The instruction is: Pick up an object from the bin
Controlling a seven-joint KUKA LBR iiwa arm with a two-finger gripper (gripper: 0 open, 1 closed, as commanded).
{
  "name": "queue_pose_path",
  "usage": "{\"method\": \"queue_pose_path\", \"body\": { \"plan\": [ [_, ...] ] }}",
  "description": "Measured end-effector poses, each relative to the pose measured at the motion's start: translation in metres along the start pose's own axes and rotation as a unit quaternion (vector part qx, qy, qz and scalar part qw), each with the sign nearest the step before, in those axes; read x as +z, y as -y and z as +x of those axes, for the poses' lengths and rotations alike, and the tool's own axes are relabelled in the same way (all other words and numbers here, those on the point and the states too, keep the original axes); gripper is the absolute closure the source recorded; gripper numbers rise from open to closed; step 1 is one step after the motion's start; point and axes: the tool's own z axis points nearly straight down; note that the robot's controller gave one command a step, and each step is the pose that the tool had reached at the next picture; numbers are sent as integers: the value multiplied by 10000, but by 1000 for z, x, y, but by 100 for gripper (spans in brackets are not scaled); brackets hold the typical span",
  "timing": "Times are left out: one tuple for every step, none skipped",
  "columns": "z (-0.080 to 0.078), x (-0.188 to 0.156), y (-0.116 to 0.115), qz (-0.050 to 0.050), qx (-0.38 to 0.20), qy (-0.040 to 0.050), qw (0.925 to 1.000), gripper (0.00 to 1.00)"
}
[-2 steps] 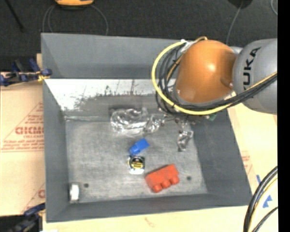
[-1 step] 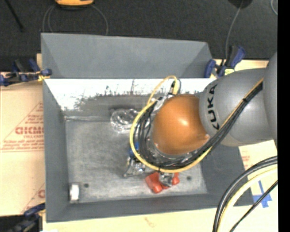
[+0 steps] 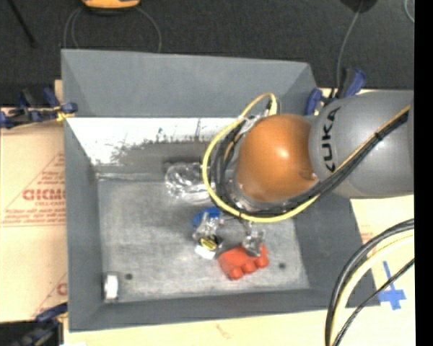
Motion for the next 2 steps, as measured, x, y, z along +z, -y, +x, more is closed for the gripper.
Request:
{"method": "queue_pose_path", "body": {
  "plan": [
    [-5,11,8,2,-2232,19,9748,0],
    [-7,10,7,-7,-2211,35,9752,100]
  ]
}}
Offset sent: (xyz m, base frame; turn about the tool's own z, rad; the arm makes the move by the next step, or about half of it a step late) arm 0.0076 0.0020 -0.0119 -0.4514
